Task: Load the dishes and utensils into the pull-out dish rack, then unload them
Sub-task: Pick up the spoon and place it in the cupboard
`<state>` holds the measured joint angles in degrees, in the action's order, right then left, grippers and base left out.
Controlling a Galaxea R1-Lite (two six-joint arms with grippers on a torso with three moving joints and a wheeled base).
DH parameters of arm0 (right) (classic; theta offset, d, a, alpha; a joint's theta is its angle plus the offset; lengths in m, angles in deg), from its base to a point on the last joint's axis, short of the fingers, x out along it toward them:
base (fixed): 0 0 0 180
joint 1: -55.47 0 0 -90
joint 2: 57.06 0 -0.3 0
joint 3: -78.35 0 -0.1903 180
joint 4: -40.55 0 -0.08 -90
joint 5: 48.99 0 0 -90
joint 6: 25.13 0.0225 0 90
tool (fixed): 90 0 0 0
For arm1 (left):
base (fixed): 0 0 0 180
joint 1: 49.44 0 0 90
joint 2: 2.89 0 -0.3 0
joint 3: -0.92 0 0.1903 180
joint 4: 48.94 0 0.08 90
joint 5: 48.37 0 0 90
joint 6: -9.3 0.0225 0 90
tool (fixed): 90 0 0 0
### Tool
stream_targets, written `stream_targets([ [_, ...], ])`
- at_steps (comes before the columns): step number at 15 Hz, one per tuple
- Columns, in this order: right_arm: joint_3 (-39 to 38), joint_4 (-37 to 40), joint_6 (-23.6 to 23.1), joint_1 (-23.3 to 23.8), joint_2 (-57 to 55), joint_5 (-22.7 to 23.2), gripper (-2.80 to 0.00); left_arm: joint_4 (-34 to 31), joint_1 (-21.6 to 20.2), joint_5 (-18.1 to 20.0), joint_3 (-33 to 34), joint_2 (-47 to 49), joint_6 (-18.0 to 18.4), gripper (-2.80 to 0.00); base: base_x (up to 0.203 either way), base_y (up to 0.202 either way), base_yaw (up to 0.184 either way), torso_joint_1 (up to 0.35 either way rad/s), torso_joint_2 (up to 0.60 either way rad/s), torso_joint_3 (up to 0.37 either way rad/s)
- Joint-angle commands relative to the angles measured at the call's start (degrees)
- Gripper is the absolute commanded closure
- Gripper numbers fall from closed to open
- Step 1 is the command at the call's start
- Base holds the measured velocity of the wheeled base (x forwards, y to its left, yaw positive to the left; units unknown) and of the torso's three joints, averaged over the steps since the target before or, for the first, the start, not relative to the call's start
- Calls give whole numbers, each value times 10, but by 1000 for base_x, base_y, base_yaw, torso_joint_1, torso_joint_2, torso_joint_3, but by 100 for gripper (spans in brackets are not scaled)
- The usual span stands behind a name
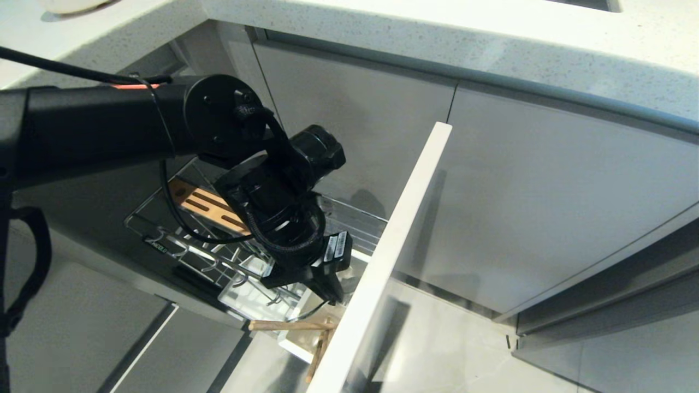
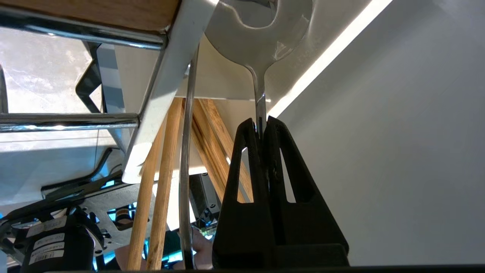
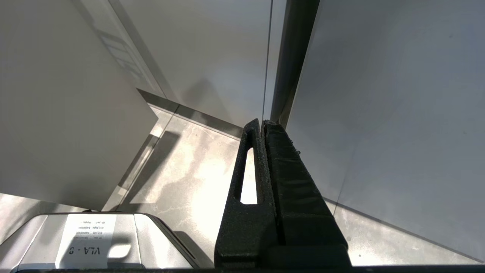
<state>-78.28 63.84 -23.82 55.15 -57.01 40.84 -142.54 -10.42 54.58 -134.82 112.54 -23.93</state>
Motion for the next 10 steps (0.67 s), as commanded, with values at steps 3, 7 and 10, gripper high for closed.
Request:
stream_targets([
  [3,-1,0,0,0,0,0,0,-1,0,1,-1,8,-3,0,0,0,0,0,0,0],
  [7,-1,0,0,0,0,0,0,5,0,0,-1,14,-12,0,0,0,0,0,0,0],
  [10,-1,0,0,0,0,0,0,4,0,0,-1,15,-12,0,0,0,0,0,0,0],
])
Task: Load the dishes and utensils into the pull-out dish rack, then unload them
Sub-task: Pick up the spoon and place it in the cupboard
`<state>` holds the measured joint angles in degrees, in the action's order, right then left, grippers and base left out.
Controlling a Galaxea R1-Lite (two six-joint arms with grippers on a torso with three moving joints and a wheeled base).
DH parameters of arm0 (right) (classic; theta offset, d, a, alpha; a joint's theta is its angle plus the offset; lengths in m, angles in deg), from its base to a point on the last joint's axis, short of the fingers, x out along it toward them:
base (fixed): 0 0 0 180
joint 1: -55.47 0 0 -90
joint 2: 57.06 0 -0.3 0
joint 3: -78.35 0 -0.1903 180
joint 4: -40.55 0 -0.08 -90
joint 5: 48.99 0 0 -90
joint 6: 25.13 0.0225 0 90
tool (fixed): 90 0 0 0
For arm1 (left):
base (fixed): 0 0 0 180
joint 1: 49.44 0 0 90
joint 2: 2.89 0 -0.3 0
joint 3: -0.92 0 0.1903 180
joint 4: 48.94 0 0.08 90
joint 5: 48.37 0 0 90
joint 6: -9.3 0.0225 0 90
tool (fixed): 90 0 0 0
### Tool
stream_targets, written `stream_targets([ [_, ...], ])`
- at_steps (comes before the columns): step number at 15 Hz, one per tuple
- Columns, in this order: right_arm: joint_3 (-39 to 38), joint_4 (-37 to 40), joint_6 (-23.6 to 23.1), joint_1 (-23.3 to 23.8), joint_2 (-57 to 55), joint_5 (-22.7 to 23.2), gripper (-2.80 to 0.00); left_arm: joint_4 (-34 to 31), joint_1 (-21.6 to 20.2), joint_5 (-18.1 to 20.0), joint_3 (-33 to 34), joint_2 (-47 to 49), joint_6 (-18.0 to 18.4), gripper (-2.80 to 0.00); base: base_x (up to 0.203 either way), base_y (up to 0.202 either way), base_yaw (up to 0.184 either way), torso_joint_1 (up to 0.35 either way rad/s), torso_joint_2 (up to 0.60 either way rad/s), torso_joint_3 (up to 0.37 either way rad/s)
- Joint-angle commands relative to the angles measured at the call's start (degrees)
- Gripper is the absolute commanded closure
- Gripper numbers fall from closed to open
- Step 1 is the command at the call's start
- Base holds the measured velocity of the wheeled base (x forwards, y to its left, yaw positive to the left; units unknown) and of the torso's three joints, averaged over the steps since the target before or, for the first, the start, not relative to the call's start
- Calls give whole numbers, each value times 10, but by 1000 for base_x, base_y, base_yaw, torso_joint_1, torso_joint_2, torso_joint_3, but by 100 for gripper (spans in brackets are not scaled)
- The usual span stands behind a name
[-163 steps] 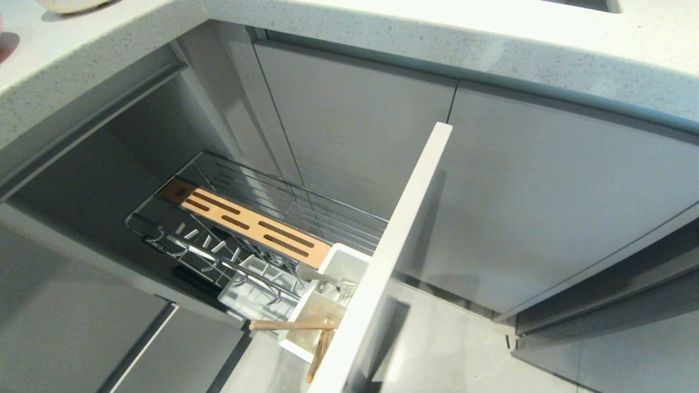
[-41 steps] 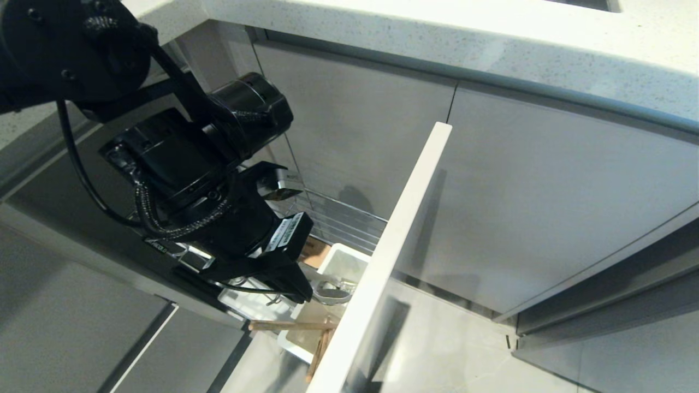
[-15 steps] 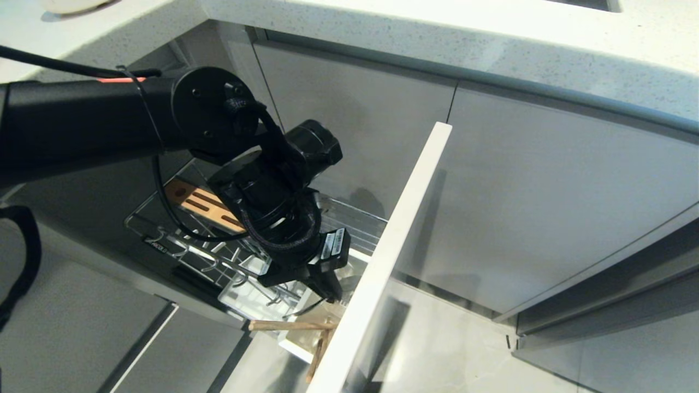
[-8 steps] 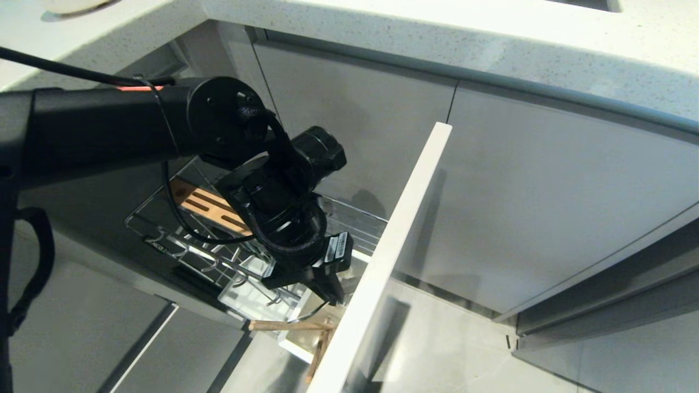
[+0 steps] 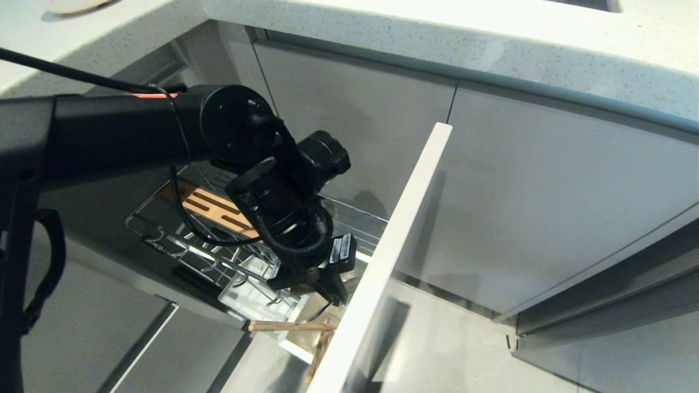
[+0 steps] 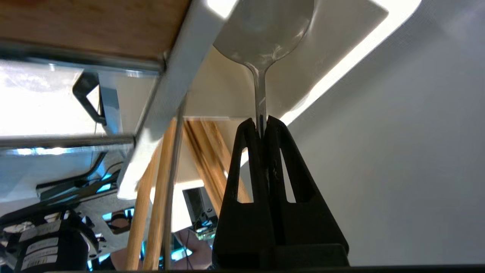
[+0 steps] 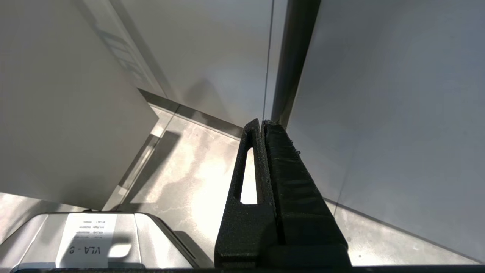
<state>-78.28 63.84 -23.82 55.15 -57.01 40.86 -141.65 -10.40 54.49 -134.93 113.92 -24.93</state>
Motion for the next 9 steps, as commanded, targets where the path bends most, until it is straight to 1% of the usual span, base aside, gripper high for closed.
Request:
stream_targets([
  [1,-1,0,0,0,0,0,0,-4,0,1,0,1,-2,0,0,0,0,0,0,0],
  [8,-1,0,0,0,0,0,0,-4,0,1,1,-12,-3,0,0,0,0,0,0,0],
  [9,-1,0,0,0,0,0,0,-4,0,0,1,-17,-3,-106,0,0,0,0,0,0],
])
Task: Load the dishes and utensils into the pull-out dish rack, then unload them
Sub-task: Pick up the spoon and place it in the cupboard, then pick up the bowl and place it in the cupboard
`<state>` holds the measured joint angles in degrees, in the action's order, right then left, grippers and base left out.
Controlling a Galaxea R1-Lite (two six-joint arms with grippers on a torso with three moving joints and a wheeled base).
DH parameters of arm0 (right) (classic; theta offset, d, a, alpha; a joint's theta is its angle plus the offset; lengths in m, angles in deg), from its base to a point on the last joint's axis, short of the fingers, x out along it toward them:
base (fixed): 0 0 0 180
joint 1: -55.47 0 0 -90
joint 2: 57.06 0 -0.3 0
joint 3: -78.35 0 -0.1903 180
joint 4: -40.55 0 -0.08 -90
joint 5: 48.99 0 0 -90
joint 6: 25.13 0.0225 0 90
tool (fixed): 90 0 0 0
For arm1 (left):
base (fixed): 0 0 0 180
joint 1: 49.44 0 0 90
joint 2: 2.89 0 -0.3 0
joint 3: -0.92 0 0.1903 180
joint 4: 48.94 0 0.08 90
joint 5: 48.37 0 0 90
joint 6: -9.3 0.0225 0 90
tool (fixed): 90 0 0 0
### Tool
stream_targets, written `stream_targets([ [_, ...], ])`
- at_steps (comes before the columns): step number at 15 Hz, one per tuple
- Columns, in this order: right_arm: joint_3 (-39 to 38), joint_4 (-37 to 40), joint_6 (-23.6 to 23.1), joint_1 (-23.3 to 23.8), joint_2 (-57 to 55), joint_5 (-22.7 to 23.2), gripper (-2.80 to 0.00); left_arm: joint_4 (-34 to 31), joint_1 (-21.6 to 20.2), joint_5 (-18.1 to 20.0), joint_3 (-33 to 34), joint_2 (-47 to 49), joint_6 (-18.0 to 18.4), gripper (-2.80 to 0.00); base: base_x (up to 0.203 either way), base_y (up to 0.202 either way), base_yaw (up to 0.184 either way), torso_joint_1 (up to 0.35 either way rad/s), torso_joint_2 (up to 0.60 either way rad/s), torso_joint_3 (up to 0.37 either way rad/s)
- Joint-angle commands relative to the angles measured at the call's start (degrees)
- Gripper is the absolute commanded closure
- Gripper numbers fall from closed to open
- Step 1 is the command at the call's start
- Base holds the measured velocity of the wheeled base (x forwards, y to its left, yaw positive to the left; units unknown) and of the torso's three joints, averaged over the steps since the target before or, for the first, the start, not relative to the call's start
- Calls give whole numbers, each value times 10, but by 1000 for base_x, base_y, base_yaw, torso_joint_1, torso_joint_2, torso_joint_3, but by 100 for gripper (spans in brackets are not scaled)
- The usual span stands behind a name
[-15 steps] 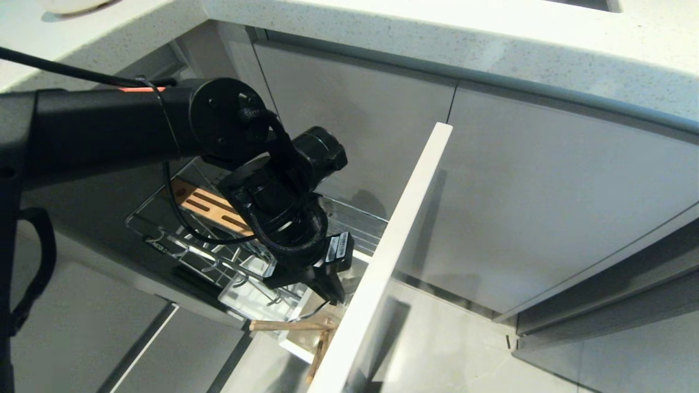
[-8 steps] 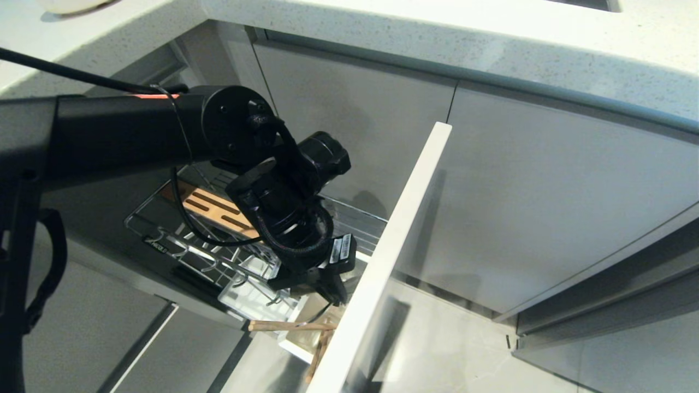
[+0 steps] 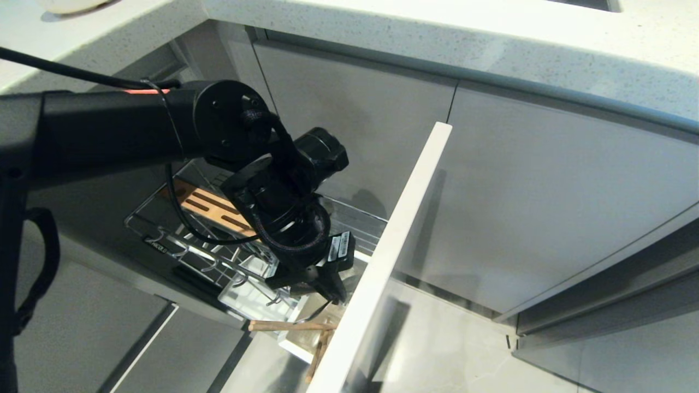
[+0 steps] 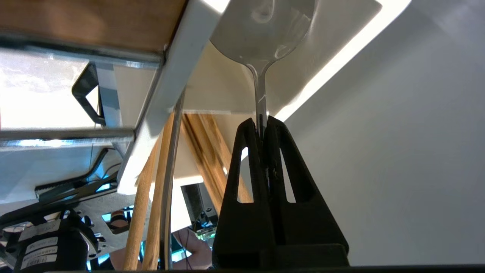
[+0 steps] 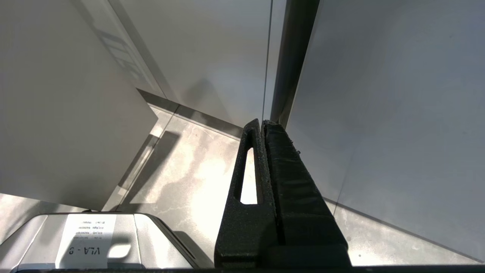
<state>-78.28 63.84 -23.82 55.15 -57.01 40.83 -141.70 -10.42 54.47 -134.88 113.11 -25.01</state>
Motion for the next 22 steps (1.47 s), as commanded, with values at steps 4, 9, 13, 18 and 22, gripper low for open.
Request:
stream_targets([
  [4,-1,0,0,0,0,0,0,-4,0,-1,0,-22,-3,-280,0,0,0,0,0,0],
  [9,-1,0,0,0,0,0,0,-4,0,-4,0,-50,-3,-280,0,0,0,0,0,0],
  [13,-1,0,0,0,0,0,0,-1,0,-3,1,-111,-9,-280,0,0,0,0,0,0],
  [18,-1,0,0,0,0,0,0,16,2,3,3,-196,-26,-105,0,0,0,0,0,0],
  [22,-1,0,0,0,0,0,0,29,2,3,4,-261,-28,0,0,0,0,0,0,0],
])
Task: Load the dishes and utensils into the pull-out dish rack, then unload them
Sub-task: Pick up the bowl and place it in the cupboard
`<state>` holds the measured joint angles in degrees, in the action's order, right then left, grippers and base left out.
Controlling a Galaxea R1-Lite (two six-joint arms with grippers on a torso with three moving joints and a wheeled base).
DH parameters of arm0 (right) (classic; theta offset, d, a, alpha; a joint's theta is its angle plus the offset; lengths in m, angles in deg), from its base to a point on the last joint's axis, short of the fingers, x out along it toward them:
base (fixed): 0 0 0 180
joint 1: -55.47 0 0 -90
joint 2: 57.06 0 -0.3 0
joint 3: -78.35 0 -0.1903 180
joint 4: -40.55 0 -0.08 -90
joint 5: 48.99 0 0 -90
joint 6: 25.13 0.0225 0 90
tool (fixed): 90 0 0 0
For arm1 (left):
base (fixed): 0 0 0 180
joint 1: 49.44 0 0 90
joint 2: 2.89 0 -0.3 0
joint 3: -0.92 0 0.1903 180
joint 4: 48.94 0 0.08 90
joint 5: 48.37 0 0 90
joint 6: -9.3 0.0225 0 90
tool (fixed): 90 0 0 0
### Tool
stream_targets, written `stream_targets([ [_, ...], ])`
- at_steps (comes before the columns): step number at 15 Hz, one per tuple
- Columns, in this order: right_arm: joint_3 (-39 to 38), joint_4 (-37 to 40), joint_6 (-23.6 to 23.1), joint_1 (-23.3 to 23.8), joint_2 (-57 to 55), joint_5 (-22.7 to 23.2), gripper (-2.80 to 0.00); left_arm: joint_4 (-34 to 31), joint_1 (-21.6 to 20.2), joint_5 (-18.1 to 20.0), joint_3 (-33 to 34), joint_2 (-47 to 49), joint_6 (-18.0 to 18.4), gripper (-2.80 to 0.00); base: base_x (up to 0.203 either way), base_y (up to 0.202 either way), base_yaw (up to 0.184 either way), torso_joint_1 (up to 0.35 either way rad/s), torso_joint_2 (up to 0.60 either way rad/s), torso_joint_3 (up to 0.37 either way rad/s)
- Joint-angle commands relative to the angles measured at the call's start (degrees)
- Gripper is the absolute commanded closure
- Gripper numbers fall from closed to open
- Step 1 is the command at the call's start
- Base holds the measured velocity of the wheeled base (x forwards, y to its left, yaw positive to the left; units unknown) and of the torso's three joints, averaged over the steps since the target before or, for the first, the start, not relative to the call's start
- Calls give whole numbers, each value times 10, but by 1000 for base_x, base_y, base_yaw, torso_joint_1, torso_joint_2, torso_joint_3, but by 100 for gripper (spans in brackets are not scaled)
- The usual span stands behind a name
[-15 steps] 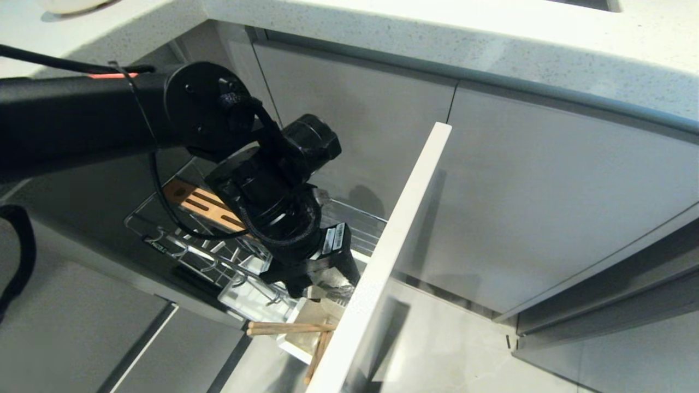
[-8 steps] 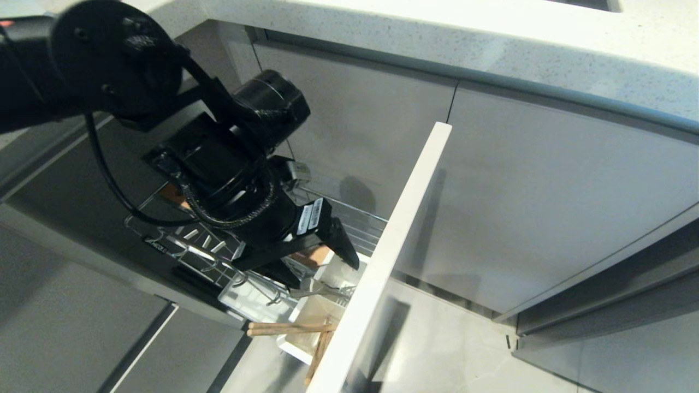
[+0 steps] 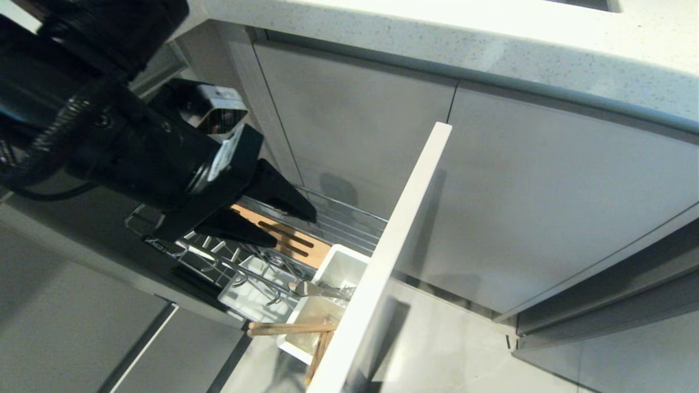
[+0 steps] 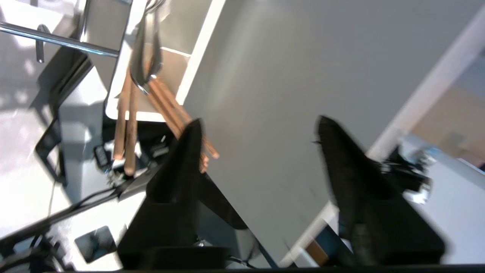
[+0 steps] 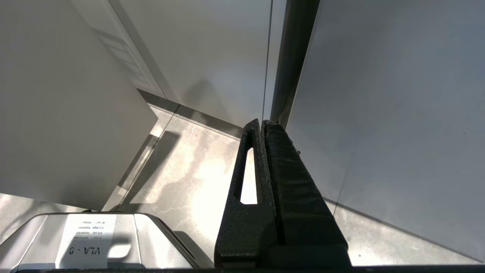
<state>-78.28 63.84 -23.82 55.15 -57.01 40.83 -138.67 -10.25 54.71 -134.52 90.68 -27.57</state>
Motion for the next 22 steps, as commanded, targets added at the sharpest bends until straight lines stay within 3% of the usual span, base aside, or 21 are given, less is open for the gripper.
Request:
stream_targets([
  [1,-1,0,0,0,0,0,0,1,0,1,0,-52,-1,0,0,0,0,0,0,0],
  [6,-1,0,0,0,0,0,0,32,-19,1,0,-116,1,0,0,0,0,0,0,0],
  [10,-1,0,0,0,0,0,0,85,-99,1,0,-167,5,0,0,0,0,0,0,0],
  [14,-1,0,0,0,0,0,0,139,-209,12,1,-210,7,0,0,0,0,0,0,0],
  [18,-1,0,0,0,0,0,0,183,-363,59,1,-243,27,0,0,0,0,0,0,0],
  [22,-1,0,0,0,0,0,0,226,-500,71,1,-256,61,0,0,0,0,0,0,0],
])
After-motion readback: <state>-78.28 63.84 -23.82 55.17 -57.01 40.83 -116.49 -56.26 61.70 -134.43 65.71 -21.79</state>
